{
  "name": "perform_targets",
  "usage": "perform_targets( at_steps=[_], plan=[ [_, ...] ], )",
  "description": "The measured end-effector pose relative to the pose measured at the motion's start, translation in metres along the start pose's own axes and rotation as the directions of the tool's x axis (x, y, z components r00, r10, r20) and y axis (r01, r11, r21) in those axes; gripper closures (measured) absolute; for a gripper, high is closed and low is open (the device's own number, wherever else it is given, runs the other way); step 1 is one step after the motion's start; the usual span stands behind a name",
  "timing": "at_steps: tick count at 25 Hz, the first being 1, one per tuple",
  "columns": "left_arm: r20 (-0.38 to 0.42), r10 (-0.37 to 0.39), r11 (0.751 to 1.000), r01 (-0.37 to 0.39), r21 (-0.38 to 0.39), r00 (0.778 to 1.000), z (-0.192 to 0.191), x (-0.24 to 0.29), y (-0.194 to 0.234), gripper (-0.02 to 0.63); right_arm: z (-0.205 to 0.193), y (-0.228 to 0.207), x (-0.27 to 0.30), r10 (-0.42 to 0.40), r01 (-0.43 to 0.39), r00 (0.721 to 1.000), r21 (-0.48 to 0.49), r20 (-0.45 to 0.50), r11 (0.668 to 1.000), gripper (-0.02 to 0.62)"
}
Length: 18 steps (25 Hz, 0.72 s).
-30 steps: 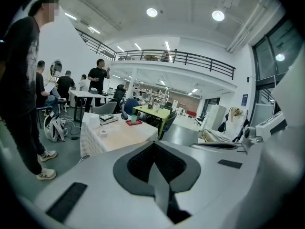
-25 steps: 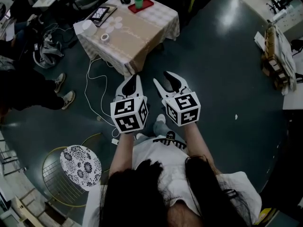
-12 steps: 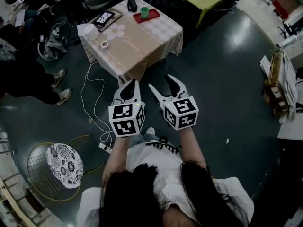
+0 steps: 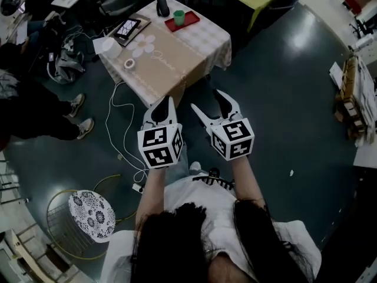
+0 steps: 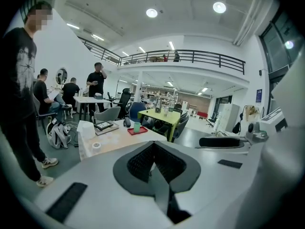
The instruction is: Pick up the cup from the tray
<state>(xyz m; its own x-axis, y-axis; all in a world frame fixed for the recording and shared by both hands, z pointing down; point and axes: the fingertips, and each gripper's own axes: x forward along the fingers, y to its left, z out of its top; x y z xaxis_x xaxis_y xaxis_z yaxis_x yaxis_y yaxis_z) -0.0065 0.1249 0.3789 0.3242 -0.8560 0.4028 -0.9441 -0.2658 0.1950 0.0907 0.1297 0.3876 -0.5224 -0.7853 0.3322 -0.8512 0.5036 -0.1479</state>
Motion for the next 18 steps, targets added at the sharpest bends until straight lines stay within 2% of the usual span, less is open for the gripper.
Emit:
perform_targets(
  at_steps=[8, 18],
  plan=[
    [-0.012, -0.079, 0.997, 0.079, 0.010, 0.997, 0.038, 0.081, 0.022, 0.601, 0.027, -0.047, 0.057, -0.082, 0.082, 0.996, -0.002, -0.035, 0.997, 0.273],
    [-0.022, -0.104, 0.994, 0.105, 0.017, 0.994, 0.086, 0.152, 0.083, 0.601, 0.069, -0.056, 0.154, -0.117, 0.117, 0.992, -0.013, -0.036, 0.993, 0.272]
  ],
)
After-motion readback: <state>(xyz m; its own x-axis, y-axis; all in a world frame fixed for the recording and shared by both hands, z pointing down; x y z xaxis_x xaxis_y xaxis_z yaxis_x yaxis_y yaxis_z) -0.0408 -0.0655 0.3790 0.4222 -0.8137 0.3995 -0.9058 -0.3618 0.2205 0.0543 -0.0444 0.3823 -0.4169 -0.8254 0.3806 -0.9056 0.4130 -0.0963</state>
